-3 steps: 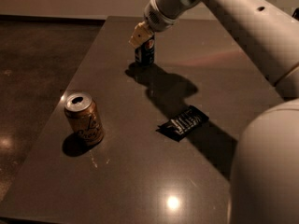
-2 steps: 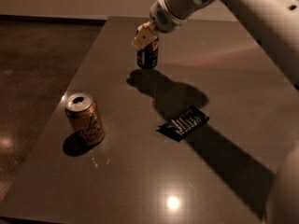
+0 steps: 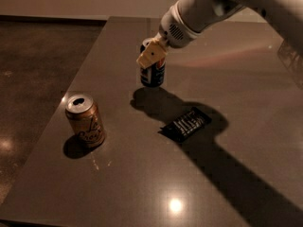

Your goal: Move pepsi can near rxbar chocolate

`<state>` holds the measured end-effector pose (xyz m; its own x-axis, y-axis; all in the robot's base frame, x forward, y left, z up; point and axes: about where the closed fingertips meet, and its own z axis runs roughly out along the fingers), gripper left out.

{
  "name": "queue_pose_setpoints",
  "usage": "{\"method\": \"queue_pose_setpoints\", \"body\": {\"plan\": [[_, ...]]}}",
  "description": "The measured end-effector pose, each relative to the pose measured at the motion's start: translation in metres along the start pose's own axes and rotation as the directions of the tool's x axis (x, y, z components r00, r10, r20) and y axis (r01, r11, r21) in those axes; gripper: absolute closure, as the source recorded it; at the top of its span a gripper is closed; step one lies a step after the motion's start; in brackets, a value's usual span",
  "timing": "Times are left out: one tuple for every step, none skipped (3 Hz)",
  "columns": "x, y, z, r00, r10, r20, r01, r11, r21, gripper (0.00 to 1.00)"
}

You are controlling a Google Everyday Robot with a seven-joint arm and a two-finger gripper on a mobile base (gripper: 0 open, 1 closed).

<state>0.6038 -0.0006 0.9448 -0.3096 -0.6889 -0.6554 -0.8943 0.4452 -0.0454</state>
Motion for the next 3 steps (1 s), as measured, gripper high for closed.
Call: {"method": "queue_pose_setpoints", "body": {"plan": [[0.015,0.016,-0.004,1.000,-0.006,-0.017,0.006,0.9998,-0.016,1.00],[0.033,0.028,-0.007,1.000,0.000,-0.027,0.000,1.0000,-0.007,1.00],[0.051,0.033,-0.009,0.999,0.006,-0.040,-0.006,0.9999,0.013,1.00]]}}
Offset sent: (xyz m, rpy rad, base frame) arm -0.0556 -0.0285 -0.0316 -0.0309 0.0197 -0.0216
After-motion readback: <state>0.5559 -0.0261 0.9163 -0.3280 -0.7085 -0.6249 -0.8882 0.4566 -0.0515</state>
